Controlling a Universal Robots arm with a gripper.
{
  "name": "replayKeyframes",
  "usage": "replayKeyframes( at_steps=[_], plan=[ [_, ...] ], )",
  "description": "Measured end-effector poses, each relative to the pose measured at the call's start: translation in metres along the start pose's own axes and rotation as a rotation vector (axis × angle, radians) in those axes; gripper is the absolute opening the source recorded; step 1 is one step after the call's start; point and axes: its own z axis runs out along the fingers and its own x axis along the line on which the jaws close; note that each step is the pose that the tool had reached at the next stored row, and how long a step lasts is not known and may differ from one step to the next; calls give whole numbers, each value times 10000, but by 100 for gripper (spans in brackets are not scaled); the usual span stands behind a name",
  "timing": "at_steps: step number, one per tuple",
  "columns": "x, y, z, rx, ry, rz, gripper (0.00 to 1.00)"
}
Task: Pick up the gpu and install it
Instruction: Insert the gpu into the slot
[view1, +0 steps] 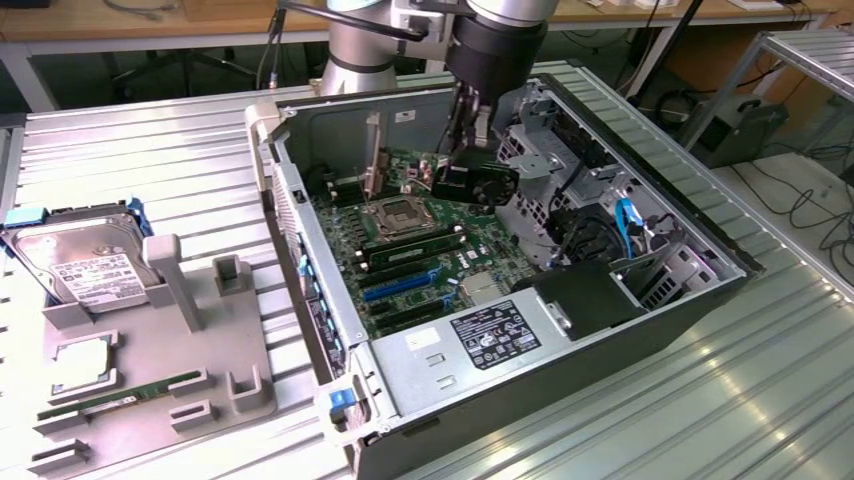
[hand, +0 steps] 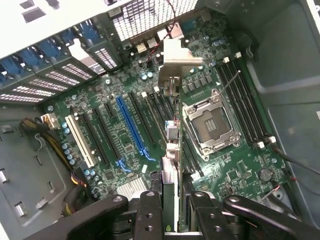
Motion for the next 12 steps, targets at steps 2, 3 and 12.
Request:
replayKeyframes(
  at_steps=[2,3,12],
  plan=[
    [0,0,0,-4,5,-135,26],
    [0,0,0,-5,7,-199,26],
    [0,0,0,-20,26,-785,26]
  ],
)
